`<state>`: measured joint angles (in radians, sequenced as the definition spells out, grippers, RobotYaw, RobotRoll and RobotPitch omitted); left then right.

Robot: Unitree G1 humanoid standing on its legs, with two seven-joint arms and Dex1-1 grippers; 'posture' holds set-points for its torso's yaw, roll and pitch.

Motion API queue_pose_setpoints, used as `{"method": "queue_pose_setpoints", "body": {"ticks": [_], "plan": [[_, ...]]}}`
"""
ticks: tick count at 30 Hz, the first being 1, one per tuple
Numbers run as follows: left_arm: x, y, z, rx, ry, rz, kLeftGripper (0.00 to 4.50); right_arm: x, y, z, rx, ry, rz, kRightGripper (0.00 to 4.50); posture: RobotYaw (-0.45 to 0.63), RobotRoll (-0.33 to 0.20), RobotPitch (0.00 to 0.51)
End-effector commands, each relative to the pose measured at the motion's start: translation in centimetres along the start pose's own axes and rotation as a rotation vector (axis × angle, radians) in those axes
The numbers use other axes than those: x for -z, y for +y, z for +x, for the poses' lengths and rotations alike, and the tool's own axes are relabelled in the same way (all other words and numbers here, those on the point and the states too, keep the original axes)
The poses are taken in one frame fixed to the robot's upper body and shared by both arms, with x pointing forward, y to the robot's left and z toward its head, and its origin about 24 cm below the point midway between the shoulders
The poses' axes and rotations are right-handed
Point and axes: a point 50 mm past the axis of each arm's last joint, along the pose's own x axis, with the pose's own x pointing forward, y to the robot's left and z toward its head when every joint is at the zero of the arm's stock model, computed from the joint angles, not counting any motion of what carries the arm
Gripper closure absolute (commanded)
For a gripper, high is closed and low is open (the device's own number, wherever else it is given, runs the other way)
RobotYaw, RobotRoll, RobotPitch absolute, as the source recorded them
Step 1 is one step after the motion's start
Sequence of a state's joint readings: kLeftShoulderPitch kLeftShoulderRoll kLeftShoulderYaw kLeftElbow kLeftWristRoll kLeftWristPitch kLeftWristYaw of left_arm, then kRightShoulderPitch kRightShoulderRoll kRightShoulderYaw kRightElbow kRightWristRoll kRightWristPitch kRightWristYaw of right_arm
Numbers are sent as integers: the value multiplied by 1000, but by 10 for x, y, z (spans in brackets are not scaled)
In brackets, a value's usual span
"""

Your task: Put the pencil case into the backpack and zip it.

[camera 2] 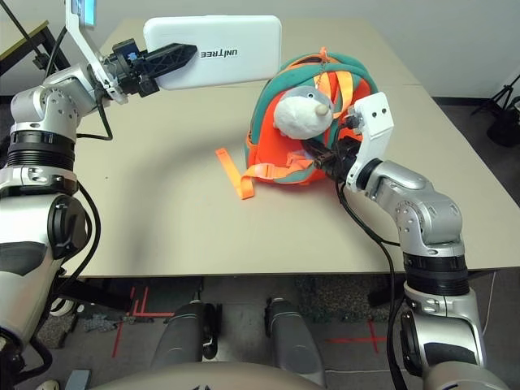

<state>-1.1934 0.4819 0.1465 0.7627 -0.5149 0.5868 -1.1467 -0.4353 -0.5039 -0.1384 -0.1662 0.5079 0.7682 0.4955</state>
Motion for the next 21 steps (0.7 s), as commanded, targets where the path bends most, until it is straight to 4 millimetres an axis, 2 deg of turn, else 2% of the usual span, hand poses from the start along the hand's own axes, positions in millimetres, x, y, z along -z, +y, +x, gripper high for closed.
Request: {"method": "queue_pose_setpoints", "body": {"ticks": [1,6,13,17,21], "plan": [[-14,-6,2,64,-34,-1,3270,10,-2,2,18,50,12,4072,-180,0,82],[-20,-7,-3,80,-42,-22,3270,11,-1,2,16,52,14,4072,-177,0,89],[-10,-10,-2,127,25,-52,3270,11,-2,3,17,54,13,4072,-179,0,93],[5,-3,4,98,91,-35,3270,10,-3,3,21,53,13,4072,-179,0,95],[11,0,11,81,126,9,3270,10,-3,3,22,53,11,4072,-179,0,94]]}}
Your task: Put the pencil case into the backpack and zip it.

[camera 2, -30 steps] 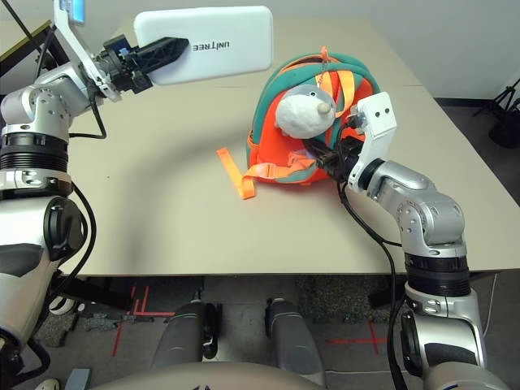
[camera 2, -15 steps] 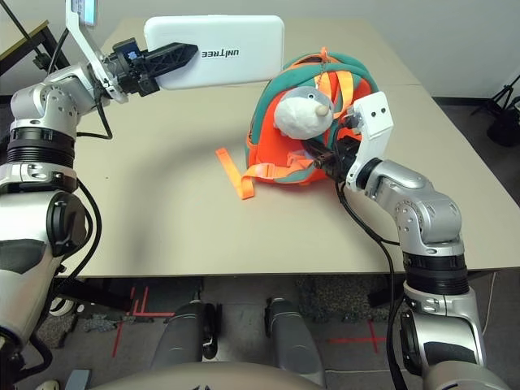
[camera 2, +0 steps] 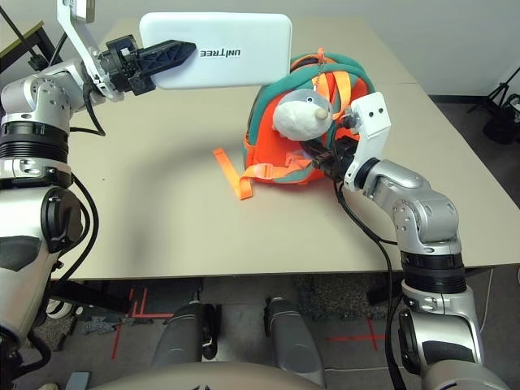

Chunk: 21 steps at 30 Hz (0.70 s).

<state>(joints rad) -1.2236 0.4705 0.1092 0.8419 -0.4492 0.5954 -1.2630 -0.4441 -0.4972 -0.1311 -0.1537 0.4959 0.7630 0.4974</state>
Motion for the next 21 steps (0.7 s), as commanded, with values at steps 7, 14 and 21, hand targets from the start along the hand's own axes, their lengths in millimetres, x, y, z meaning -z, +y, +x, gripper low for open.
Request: {"method": "queue_pose_setpoints", "body": {"ticks": [7,14,21], "plan": [[1,-2,33,67,139,155,3270,11,-4,3,17,62,11,4072,-161,0,97],[-1,-7,57,115,250,239,3270,9,-4,7,8,62,7,4072,-159,0,98],[9,-13,83,117,314,291,3270,8,-3,8,6,57,3,4072,-173,0,97]]}}
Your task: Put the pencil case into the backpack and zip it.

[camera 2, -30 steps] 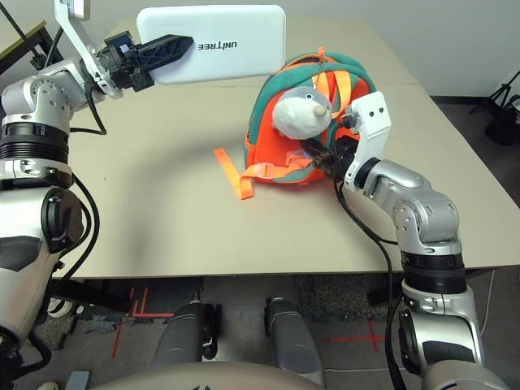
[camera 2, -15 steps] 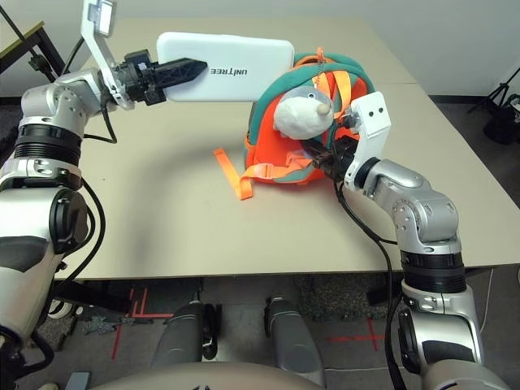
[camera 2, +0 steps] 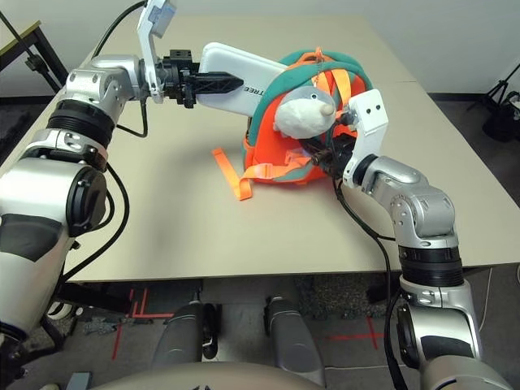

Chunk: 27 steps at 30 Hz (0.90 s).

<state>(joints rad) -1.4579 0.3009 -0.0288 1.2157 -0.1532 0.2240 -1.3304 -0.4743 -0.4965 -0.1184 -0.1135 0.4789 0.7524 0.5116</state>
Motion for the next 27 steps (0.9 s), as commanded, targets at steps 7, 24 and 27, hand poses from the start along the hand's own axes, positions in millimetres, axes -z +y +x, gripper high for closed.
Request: {"method": "queue_pose_setpoints", "body": {"ticks": [7,24,27], "plan": [[5,-9,43,-27,52,54,3270,11,3,5,6,48,11,4072,-178,0,100],[-26,10,-16,-176,-213,19,0,12,6,12,-17,48,12,4072,-143,0,104],[-27,11,-31,-176,-215,15,0,11,5,14,-21,48,12,4072,-137,0,106]]}}
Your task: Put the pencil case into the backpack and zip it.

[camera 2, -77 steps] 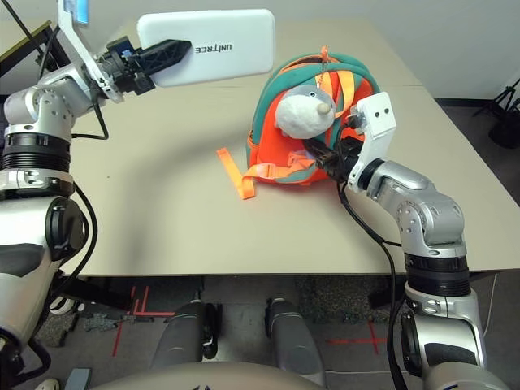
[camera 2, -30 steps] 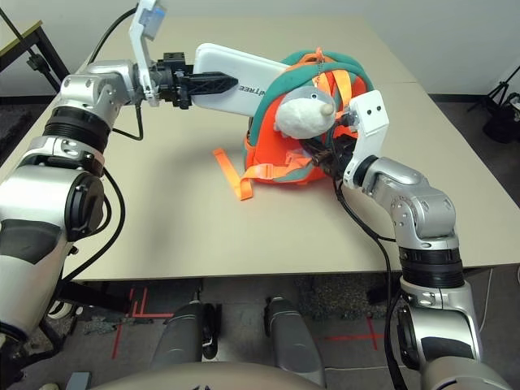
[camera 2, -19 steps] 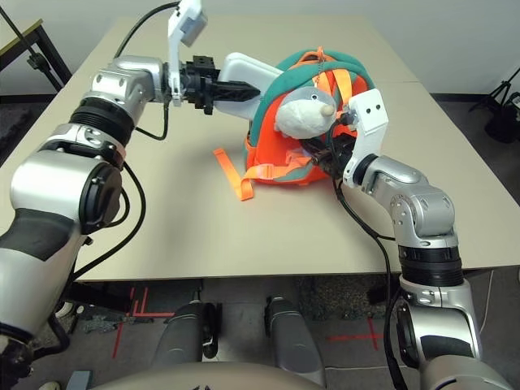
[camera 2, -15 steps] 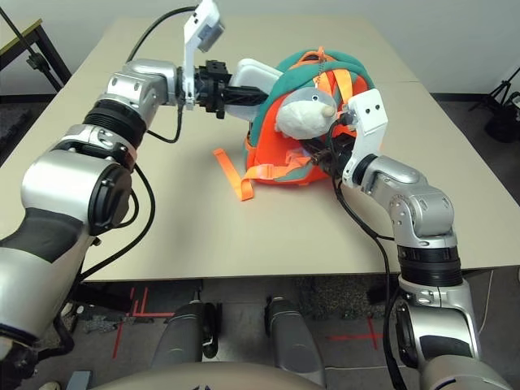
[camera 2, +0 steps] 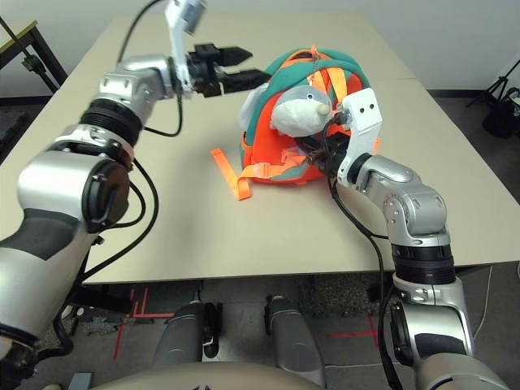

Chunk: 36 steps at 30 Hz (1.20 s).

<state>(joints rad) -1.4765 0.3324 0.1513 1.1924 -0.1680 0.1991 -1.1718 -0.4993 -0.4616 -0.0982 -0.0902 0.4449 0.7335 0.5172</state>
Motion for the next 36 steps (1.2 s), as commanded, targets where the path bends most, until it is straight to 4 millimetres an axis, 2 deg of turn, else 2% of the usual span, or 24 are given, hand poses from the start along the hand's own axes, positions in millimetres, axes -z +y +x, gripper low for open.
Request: {"method": "queue_pose_setpoints", "body": {"ticks": [1,10,12,15,22,23,36], "plan": [[-2,0,-11,37,3,-5,0,12,1,5,-7,57,20,4072,-137,0,106],[18,-5,-28,63,68,-30,0,12,0,6,-14,61,17,4072,-130,0,109],[24,-7,-28,62,77,-41,366,12,0,6,-15,62,17,4072,-130,0,109],[34,-9,-29,59,125,-33,1313,12,-1,6,-14,64,16,4072,-130,0,109],[48,-12,-21,56,175,-30,4191,13,-1,6,-11,64,14,4072,-134,0,108],[50,-12,-19,55,181,-30,4486,13,-1,6,-11,64,15,4072,-137,0,109],[67,-18,6,82,221,-47,4500,14,0,4,-4,61,19,4072,-154,0,108]]}}
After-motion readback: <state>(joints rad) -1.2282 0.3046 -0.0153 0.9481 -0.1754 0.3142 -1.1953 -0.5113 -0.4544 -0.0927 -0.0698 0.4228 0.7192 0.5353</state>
